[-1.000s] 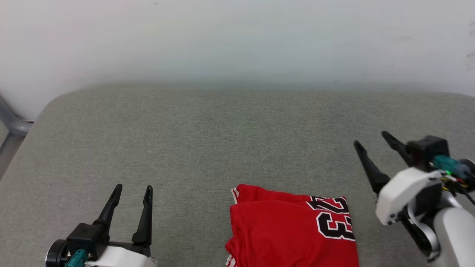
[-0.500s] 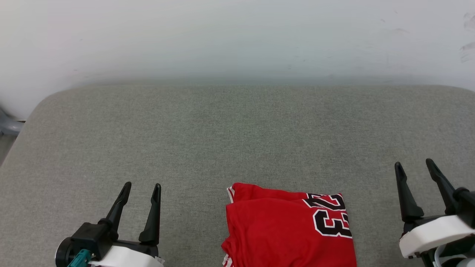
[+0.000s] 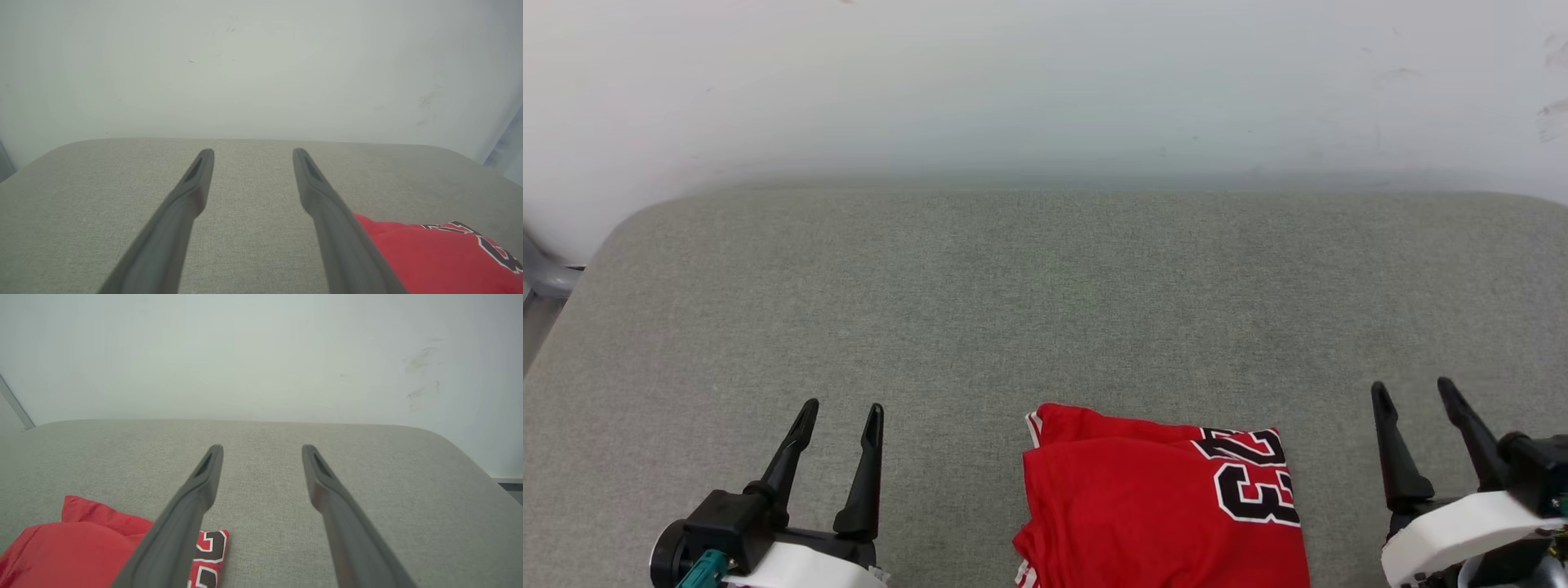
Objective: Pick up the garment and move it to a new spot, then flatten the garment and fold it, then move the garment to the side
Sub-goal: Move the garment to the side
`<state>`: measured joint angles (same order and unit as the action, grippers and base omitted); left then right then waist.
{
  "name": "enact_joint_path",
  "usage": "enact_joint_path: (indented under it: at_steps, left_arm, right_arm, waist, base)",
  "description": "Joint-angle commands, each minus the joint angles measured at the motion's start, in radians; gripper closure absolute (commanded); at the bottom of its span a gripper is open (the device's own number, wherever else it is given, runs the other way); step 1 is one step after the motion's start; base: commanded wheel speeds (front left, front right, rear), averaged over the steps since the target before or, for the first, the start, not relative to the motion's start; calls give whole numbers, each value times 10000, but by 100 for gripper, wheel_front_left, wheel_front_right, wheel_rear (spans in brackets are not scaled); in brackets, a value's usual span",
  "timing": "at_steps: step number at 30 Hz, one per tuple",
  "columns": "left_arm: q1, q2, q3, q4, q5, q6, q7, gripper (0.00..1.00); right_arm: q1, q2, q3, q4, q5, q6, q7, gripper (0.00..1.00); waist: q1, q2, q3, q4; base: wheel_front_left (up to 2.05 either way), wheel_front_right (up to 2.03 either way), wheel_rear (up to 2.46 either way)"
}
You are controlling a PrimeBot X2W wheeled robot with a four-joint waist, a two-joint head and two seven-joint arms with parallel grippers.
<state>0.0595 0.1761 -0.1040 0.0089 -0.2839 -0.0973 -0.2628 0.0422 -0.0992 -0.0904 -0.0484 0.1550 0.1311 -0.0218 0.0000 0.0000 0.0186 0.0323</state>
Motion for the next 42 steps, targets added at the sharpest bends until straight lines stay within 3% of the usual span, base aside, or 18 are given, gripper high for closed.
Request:
enact_joint_path:
  at_steps: [1,9,15,24,33,34,35,36,42]
  left_arm:
    - [34,-33,39,24,92,-58,-25,0]
    - [-8,-86,100,108,223,-147,-25,0]
    - [-289,-152,40,154,352,-211,-25,0]
    - [-707,-227,-61,291,444,-267,-25,0]
    - [-968,-255,-66,408,513,-313,-25,0]
    - [-988,-262,-67,407,515,-316,-25,0]
    - [-1002,-268,-67,413,521,-310,-25,0]
    - [-1005,-268,-68,425,525,-315,-25,0]
    - [-1017,-272,-31,464,577,-322,-25,0]
  right_arm:
    - [193,-59,95,62,170,-9,296,0]
    - [509,-589,620,-234,929,-9,4099,0]
    - [315,-445,748,-676,1663,-9,6951,0]
    - [-280,-89,855,-94,1840,-9,8621,0]
    - [-649,-114,1496,1587,1583,-7,8687,0]
    - [-653,-115,1602,1744,1583,-7,8670,9]
    - [-670,-135,1711,1867,1576,-6,8649,76]
    - [-688,-170,1821,1970,1566,-4,8606,100]
    - [-1039,-672,2123,2023,1340,-13,8120,100]
  waist:
    - [0,0,16,26]
    - [0,0,236,140]
    - [0,0,650,248]
    - [0,0,1220,637]
    - [0,0,1577,1033]
    - [0,0,1587,1051]
    - [0,0,1590,1064]
    - [0,0,1588,1070]
    - [0,0,1462,931]
  base:
    - [0,0,0]
    - [0,0,0]
    - [0,0,0]
    - [0,0,0]
    - [0,0,0]
    - [0,0,0]
    - [0,0,0]
    - [0,0,0]
    - [0,0,0]
